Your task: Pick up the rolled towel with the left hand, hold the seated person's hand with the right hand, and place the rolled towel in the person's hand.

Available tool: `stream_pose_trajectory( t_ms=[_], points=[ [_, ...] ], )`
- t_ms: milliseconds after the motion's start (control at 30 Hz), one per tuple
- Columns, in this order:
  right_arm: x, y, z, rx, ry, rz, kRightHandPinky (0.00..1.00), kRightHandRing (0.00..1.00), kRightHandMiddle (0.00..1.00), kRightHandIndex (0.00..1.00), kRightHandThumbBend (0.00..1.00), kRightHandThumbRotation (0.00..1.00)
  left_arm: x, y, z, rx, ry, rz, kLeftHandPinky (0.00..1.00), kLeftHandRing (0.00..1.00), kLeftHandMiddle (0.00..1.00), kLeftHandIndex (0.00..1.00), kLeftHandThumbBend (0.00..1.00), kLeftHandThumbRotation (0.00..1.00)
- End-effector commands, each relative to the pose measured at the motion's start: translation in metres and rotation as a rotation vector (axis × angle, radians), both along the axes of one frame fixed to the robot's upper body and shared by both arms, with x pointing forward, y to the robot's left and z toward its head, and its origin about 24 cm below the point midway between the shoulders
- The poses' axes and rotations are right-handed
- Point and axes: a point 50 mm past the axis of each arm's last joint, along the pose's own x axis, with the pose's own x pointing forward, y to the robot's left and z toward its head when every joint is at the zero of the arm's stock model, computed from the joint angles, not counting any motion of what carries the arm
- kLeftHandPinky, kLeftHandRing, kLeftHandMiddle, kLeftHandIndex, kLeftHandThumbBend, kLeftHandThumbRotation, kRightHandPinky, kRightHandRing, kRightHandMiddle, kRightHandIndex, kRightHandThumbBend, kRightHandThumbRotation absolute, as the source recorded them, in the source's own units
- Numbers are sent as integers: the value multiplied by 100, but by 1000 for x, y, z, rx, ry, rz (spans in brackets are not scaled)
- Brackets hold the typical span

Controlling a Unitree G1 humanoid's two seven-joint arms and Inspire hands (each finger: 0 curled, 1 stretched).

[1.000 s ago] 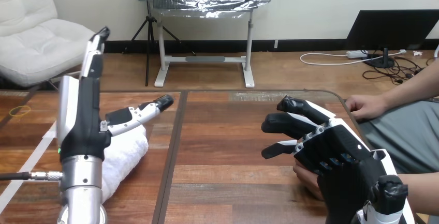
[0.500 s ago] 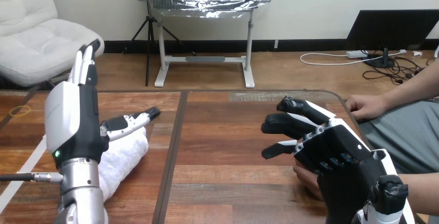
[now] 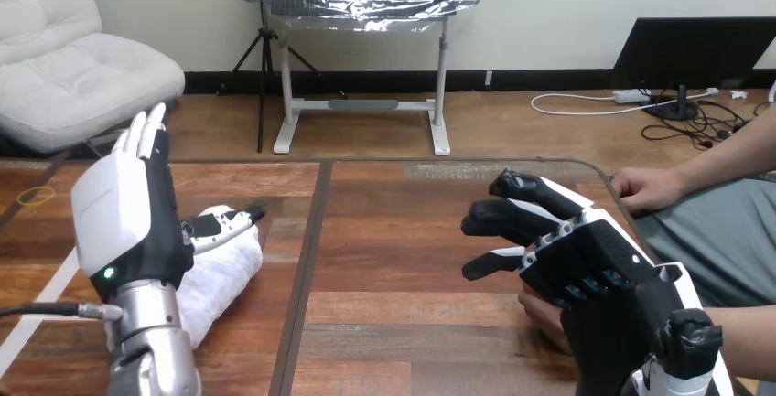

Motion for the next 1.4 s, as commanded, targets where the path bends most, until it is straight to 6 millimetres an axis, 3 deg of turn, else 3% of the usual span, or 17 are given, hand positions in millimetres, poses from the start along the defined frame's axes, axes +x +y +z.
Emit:
stream_pose_trajectory(
  t_ms=[0,800,1367],
  points=[
    [6,1,12,16,-84,-2,57,73,74,77,80,100,18,-5,18,60,-44,8,84,89,91,88,100,19],
    [4,-1,15,6,-92,-8,55,71,74,77,80,100,32,-10,5,66,116,126,89,90,91,89,100,21],
    [4,-2,16,-7,-94,-27,52,69,73,76,79,100,42,-16,-1,54,202,151,89,90,91,89,100,28]
  ],
)
